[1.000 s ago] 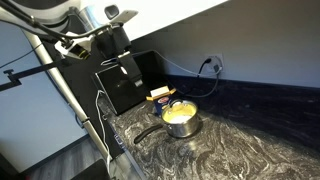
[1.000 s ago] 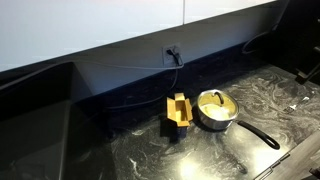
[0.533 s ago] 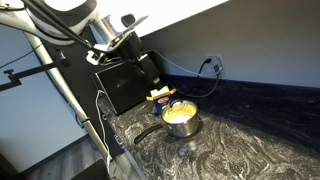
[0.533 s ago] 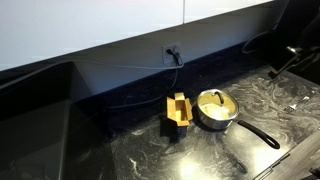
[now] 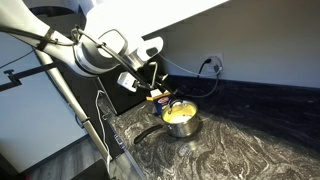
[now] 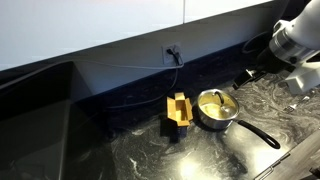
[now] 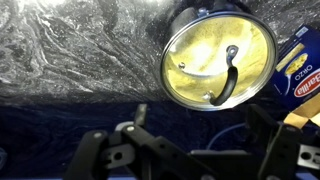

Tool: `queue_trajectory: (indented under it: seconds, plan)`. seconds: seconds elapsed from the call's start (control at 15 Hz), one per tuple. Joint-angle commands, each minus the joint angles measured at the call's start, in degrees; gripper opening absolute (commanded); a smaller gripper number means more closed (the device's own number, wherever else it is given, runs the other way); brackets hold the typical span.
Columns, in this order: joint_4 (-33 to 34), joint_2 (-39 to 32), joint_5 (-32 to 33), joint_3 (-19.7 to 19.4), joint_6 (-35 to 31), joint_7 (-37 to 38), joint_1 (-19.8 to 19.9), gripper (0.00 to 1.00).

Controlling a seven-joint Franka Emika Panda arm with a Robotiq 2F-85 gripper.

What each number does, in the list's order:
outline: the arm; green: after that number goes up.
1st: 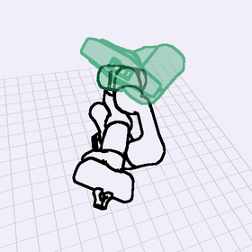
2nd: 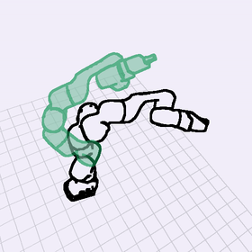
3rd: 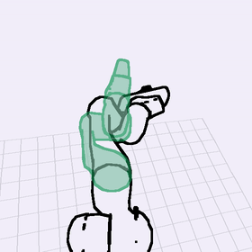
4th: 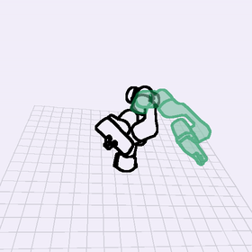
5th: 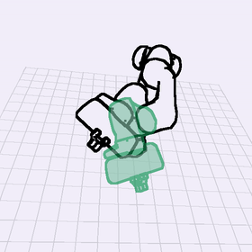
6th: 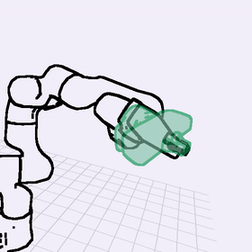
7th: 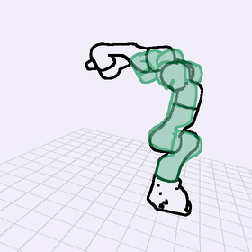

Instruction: Remove the glass lid from the pot.

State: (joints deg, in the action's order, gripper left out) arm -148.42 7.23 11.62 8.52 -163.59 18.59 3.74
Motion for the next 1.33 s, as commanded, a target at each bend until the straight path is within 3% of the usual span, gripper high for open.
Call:
queue_trajectory:
  seconds: [0.0, 0.33, 0.8, 0.93, 1.0, 1.27]
  plan:
    - [0.1, -0.3, 0.0, -0.1, 0.0, -0.1, 0.0, 1.0]
    - [0.7, -3.7, -4.6, -1.7, -3.8, -1.4, -2.4, 1.0]
    - [1.7, -13.5, -4.1, 0.5, -20.3, -0.2, -1.8, 1.0]
    - [2.3, -15.3, -3.9, 0.8, -21.5, 0.1, -1.7, 1.0]
    - [2.4, -15.9, -8.9, -0.1, -21.4, -3.9, -3.7, 1.0]
    - [3.8, -17.5, -13.3, 0.1, -21.1, -5.9, -4.9, 1.0]
